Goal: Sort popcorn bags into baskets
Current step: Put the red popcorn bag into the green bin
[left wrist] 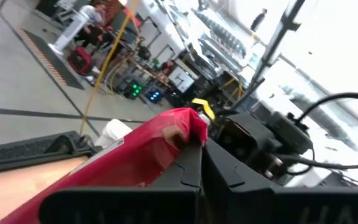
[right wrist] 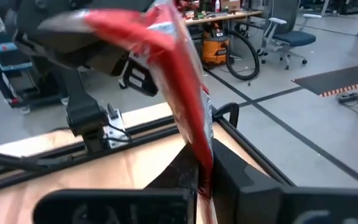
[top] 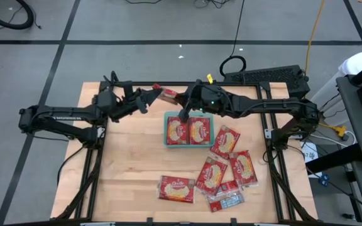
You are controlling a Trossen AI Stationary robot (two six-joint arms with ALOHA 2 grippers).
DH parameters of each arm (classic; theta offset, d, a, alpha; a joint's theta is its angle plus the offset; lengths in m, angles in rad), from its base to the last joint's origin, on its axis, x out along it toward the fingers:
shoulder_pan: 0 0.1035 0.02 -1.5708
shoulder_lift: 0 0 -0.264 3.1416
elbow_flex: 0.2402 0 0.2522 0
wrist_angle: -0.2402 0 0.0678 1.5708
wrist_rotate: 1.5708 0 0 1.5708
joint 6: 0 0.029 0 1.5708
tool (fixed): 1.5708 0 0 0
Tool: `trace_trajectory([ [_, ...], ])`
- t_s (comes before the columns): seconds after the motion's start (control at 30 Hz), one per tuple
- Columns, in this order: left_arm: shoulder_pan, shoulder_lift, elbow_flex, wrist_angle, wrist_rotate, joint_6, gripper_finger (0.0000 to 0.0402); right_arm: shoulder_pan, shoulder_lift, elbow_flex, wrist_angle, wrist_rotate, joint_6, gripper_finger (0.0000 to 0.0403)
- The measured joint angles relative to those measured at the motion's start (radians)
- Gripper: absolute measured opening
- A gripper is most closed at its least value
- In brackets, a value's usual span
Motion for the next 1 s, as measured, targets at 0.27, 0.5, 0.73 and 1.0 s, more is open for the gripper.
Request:
trace_trajectory([
  [0.27,0.005,-0.059,0.001,-0.080,0.034,0.066,0.0109,-0.003,-0.034,0.000,-0.009,0.002,0.104,0.0005],
  [0.5,0.044,-0.194,0.001,-0.389,0.027,0.029,0.0229,-0.003,-0.110,0.001,-0.026,0.003,0.202,0.0008],
  [0.73,0.062,-0.205,0.000,-0.555,0.103,-0.004,0.0256,-0.002,-0.150,0.001,0.094,0.003,0.302,0.0006],
  [1.0,0.068,-0.069,-0.001,-0.280,0.188,0.093,0.0246,0.000,-0.148,-0.006,0.158,-0.027,0.343,0.0006],
])
